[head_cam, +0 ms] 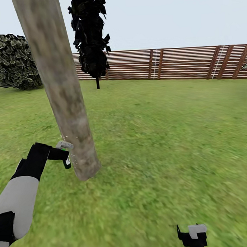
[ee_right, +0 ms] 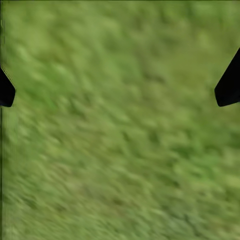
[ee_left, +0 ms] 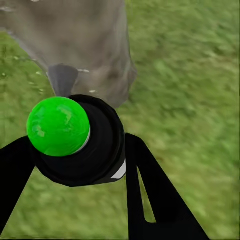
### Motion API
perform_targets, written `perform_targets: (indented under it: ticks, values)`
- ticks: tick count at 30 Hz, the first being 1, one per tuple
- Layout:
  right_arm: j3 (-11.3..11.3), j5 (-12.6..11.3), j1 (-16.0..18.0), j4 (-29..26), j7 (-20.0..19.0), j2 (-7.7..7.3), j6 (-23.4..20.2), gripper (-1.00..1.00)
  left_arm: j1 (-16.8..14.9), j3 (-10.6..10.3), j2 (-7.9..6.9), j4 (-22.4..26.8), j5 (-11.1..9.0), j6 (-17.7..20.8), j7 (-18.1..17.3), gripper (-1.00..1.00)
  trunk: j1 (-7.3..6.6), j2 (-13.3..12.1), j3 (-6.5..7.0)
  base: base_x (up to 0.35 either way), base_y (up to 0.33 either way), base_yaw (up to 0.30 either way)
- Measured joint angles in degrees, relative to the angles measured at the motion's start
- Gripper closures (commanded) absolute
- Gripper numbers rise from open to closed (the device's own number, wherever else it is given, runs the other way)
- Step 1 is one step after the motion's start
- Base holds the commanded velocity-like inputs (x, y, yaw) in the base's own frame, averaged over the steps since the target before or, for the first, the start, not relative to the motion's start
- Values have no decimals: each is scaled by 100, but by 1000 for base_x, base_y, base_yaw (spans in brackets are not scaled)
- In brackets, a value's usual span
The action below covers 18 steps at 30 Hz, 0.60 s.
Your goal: In the garden, pick up the pesticide atomizer on the floor and spray pesticide onto both trees until each tree trunk is fully covered.
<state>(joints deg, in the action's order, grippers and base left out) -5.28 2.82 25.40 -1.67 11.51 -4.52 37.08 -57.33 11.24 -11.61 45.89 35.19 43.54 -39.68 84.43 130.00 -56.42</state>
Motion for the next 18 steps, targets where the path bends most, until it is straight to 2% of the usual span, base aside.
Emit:
perform_targets:
  ticks: [2, 4, 12, 16, 18]
  values:
    - [0, 0, 0, 0, 0, 3, -1, -100, 34, 27, -25, -32, 24, -13, 409, 100, 0, 0, 0, 0, -272, 220]
    - [-1, 0, 0, 0, 0, 3, 1, -100, 78, 34, -26, -42, -26, 4, 604, 100, 0, 0, 0, 0, -272, 261]
    - [-3, 0, 0, 0, 0, 5, 1, -100, 151, 40, -6, -46, -40, 16, 682, 100, 0, 0, 0, 32, -272, 265]
    - [0, 0, 0, 0, 0, 4, -1, -100, 155, 38, 21, -58, -46, 16, 692, 100, 0, 0, 0, 94, -272, 53]
    - [0, 0, 0, 0, 0, 4, 0, -100, 185, 44, 19, -245, -41, 8, 847, 100, 0, 0, 0, 122, -272, 6]
